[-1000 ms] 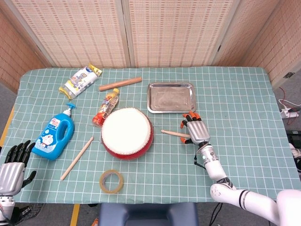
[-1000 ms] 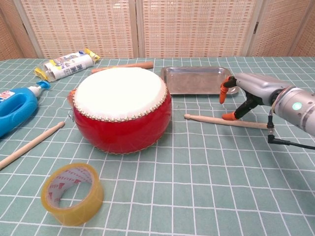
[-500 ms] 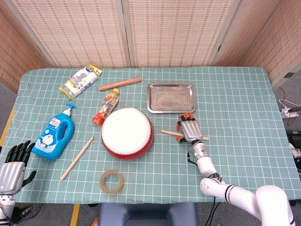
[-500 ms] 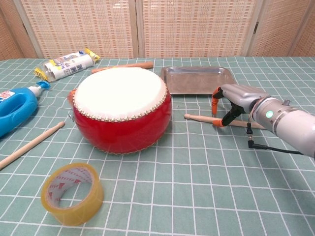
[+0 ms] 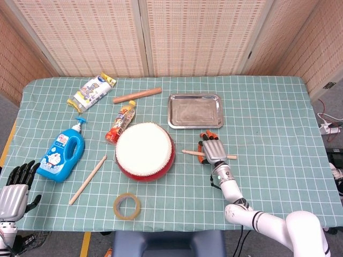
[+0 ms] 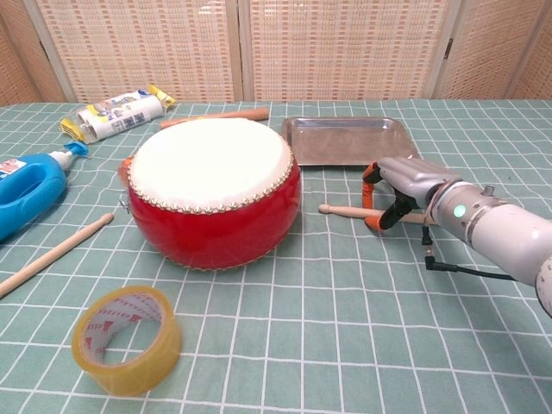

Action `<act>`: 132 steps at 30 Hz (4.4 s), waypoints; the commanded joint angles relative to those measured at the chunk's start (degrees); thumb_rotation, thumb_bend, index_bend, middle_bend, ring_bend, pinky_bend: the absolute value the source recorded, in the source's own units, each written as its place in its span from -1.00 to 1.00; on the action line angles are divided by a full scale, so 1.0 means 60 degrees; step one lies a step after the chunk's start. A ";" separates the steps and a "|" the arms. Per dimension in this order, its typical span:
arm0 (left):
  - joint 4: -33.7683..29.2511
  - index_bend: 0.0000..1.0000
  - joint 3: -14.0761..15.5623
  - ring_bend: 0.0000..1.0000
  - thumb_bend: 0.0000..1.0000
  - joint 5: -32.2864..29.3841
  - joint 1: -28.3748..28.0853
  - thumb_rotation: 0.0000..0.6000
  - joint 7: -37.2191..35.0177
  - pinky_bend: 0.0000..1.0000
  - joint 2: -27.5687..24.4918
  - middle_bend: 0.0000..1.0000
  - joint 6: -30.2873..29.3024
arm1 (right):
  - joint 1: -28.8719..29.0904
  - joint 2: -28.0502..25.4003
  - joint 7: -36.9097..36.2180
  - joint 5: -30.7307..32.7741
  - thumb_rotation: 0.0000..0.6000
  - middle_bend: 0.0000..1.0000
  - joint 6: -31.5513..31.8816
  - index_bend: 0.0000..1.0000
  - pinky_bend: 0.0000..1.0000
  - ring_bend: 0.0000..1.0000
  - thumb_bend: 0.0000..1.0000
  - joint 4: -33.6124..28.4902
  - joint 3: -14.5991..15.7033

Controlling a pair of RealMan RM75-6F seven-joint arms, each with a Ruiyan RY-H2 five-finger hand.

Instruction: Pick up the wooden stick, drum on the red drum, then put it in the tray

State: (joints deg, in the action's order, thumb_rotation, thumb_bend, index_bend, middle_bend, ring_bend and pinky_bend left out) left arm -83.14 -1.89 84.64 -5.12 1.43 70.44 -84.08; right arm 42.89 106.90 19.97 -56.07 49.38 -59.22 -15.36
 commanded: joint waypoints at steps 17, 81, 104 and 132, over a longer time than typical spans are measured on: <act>-0.0355 -0.99 0.0096 -1.00 -0.54 0.0358 0.0015 1.00 0.0271 -1.00 -0.0093 -1.00 -0.0203 | -0.2015 -0.2914 -1.1952 -0.3812 0.94 -0.65 0.0858 0.16 -0.71 -0.93 -0.12 -0.2716 -0.0288; -0.0446 -0.99 0.0218 -1.00 -0.54 0.0182 -0.0049 1.00 0.0379 -1.00 -0.0148 -1.00 0.0243 | 0.0193 0.0780 -2.3485 -0.6501 1.00 -0.36 0.1729 -0.01 -0.39 -0.47 -0.05 0.4926 0.3021; -0.0386 -0.99 0.0243 -1.00 -0.53 0.0160 -0.0126 1.00 0.0311 -1.00 -0.0141 -1.00 0.0410 | 0.0474 0.1038 -2.2576 -0.5984 1.00 0.31 0.1216 0.38 0.41 0.45 -0.87 0.4607 0.2749; -0.0226 -0.99 0.0197 -1.00 -0.53 0.0155 -0.0125 1.00 0.0371 -1.00 -0.0094 -1.00 0.0300 | 0.0113 0.0200 -1.9256 -0.5815 1.00 1.00 0.2452 1.00 1.00 1.00 0.30 0.2835 0.2149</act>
State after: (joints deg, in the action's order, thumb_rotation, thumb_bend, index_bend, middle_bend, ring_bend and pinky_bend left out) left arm -84.51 -0.71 85.55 -5.88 3.68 69.89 -82.27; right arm 43.72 110.36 -100.50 -90.09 61.70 -39.39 -2.20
